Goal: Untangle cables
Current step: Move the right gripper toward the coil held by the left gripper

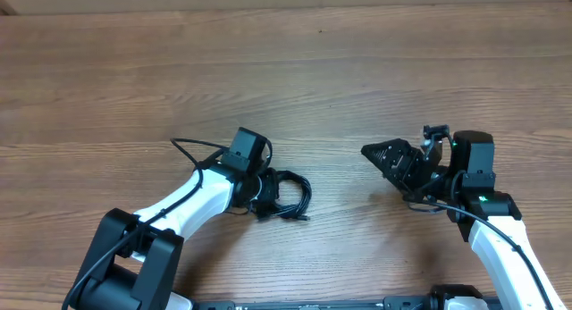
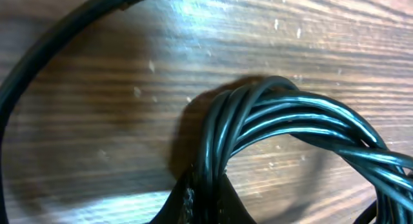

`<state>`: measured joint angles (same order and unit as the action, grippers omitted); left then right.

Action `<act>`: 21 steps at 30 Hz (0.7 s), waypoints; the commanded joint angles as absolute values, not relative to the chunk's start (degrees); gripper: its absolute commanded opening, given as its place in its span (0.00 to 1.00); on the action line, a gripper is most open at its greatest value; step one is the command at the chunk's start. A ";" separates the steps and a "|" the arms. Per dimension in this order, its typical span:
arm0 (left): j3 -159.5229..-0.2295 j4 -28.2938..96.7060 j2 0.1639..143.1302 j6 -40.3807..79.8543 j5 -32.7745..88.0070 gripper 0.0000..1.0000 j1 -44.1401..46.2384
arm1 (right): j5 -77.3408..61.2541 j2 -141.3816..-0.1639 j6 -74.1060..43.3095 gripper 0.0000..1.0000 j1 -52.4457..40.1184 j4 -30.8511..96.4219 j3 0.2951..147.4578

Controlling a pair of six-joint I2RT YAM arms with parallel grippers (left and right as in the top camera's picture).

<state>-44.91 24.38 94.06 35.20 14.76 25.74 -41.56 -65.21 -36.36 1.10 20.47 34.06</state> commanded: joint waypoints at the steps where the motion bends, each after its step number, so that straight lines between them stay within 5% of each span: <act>1: -43.62 24.82 95.61 40.97 18.09 0.04 27.05 | -41.98 -65.30 -35.92 1.00 1.23 19.18 34.89; 11: -44.07 21.45 95.61 52.66 23.22 0.04 26.98 | -41.91 -65.41 -35.38 1.00 -3.49 25.56 34.20; 15: -45.25 17.96 95.57 44.18 26.04 0.04 26.98 | -38.48 -66.08 -35.27 0.93 -9.52 23.97 34.04; 21: -47.68 18.15 95.07 29.82 31.51 0.04 26.98 | -34.15 -68.47 -35.68 0.67 -16.32 16.86 34.04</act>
<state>-45.41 18.39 95.07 39.42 25.89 26.65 -36.80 -67.55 -35.79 -14.48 18.33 34.06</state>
